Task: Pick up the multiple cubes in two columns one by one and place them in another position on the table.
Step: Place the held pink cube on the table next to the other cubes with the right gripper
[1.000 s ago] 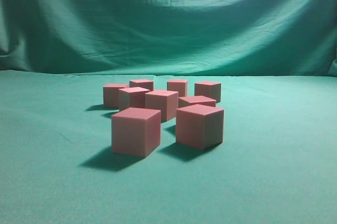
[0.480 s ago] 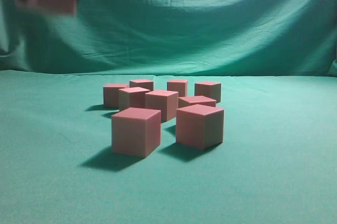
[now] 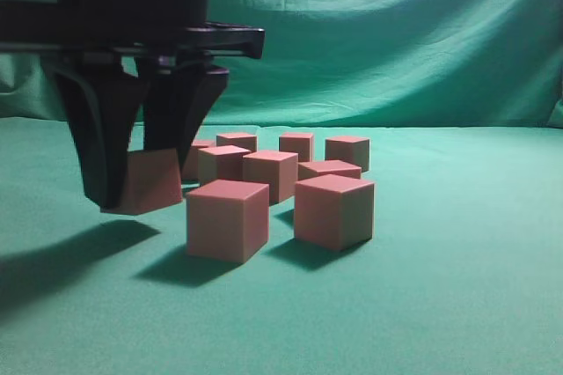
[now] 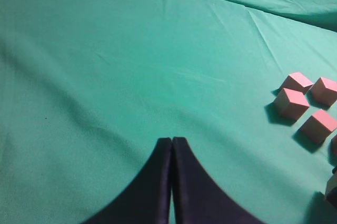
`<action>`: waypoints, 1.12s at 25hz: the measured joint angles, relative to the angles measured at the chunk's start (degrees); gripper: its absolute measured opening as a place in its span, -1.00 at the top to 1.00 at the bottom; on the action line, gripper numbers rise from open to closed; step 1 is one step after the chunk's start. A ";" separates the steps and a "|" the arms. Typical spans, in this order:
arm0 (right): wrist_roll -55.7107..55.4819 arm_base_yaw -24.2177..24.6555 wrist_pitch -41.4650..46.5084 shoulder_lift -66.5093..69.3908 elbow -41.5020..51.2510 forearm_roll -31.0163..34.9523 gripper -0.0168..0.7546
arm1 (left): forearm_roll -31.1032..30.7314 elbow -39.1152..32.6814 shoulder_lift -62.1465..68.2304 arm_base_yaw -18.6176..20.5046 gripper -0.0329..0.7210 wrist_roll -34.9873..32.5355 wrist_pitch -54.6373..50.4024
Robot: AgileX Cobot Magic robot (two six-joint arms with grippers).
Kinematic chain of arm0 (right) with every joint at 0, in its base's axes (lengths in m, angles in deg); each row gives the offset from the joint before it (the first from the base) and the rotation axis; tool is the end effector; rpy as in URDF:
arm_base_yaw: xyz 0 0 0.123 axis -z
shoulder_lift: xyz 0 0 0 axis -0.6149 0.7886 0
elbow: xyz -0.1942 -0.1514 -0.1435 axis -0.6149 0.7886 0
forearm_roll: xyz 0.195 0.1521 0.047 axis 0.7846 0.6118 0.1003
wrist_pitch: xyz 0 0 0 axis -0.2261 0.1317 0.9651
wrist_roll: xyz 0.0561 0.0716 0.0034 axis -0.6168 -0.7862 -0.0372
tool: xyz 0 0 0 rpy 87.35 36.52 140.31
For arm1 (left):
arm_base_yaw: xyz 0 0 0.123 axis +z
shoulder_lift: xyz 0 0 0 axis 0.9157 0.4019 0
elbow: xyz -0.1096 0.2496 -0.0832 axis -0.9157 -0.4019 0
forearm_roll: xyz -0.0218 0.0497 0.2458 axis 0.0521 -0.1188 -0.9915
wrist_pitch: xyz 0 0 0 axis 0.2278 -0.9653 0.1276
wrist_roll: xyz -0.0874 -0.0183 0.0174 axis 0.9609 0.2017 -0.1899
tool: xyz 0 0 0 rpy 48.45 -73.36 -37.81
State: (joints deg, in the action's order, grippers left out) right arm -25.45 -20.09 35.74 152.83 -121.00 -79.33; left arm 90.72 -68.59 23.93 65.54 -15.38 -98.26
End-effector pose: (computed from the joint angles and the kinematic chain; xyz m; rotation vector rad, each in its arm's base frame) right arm 0.2206 0.3459 0.1843 -1.3641 2.5671 0.1190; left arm 0.0524 -0.0069 0.1768 -0.1823 1.8368 -0.2554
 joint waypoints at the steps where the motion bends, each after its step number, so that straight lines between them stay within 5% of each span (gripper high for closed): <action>1: -0.40 0.00 -0.11 0.34 0.00 -1.12 0.29 | 0.00 0.00 0.00 0.00 0.91 0.00 0.00; 24: -8.79 0.00 -2.08 2.22 0.00 -3.39 0.29 | 0.00 0.00 0.00 0.00 0.91 0.00 0.00; 28: -8.79 0.00 -2.19 2.22 0.00 -2.39 -0.11 | 0.00 0.00 0.00 0.00 0.91 0.00 0.00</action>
State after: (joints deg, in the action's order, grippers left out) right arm -34.23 -20.09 33.55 155.05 -121.00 -81.71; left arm 90.72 -68.59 23.93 65.54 -15.38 -98.26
